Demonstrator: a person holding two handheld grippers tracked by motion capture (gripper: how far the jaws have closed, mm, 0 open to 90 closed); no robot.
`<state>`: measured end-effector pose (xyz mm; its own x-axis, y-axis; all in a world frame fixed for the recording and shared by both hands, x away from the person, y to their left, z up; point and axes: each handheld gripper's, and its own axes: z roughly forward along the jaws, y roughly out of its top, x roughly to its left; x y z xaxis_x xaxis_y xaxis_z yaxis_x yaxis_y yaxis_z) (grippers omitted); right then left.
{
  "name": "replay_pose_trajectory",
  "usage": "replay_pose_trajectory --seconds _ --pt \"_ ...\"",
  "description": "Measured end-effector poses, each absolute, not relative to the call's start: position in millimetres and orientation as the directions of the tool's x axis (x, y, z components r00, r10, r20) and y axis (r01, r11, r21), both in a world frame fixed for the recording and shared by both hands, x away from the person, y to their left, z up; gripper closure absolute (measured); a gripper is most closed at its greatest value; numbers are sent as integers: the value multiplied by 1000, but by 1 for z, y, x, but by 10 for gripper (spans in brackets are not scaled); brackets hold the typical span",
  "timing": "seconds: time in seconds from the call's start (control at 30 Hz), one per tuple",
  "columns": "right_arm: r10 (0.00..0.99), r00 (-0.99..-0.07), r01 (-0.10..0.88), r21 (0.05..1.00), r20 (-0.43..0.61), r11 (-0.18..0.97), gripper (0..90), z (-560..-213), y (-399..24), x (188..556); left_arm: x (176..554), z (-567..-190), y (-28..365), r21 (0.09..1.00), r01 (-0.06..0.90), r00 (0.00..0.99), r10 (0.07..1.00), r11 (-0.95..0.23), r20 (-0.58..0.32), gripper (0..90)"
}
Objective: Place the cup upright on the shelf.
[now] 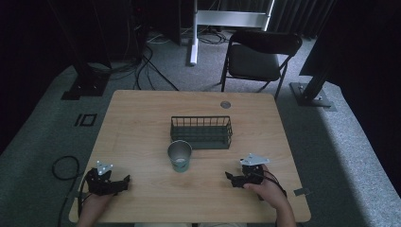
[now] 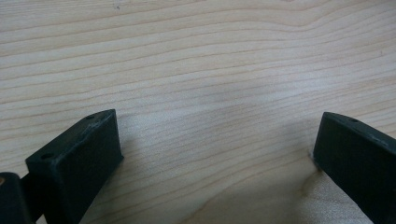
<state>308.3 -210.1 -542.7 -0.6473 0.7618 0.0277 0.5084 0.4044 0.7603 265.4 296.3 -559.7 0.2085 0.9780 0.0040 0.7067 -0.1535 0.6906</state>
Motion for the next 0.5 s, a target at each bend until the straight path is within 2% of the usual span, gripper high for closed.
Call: replay_pose_trajectory --seconds 0.5 --pt "688 -725 448 780 30 438 141 -535 -169 314 265 -560 296 691 707 209 978 -154 4 14"
